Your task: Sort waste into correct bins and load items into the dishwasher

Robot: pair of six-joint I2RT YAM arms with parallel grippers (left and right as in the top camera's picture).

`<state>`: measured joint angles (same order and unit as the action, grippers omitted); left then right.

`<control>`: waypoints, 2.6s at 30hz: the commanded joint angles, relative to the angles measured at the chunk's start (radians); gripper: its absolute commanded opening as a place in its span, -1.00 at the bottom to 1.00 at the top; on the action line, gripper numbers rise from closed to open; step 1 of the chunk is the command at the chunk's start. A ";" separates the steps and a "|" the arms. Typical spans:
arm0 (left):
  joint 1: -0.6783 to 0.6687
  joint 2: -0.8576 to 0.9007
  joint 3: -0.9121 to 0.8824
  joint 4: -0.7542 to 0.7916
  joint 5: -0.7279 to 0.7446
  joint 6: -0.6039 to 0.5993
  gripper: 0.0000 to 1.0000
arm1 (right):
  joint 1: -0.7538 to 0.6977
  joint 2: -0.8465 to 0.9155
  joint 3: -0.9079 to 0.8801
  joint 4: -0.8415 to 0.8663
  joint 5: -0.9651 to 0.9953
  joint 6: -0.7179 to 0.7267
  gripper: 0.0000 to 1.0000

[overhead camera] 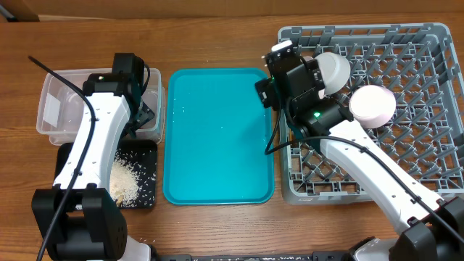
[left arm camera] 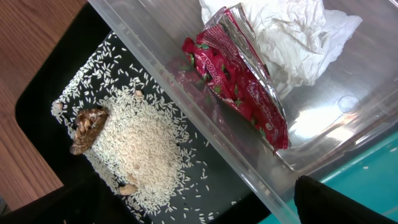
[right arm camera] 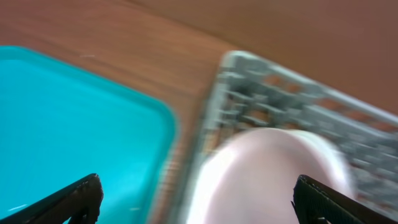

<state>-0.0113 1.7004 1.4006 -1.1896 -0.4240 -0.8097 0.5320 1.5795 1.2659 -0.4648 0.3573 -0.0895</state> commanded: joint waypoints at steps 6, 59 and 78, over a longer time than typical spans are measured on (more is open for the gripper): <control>-0.002 0.009 0.013 -0.003 -0.020 -0.006 1.00 | 0.005 -0.016 0.002 -0.006 -0.228 0.016 1.00; -0.002 0.009 0.013 -0.003 -0.020 -0.006 1.00 | -0.136 -1.101 -0.082 -0.236 -0.319 0.016 1.00; -0.002 0.009 0.013 -0.003 -0.020 -0.006 1.00 | -0.336 -1.415 -0.433 -0.233 -0.367 0.269 1.00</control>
<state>-0.0113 1.7004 1.4006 -1.1900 -0.4236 -0.8097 0.2188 0.1974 0.9188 -0.7536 -0.0025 0.0696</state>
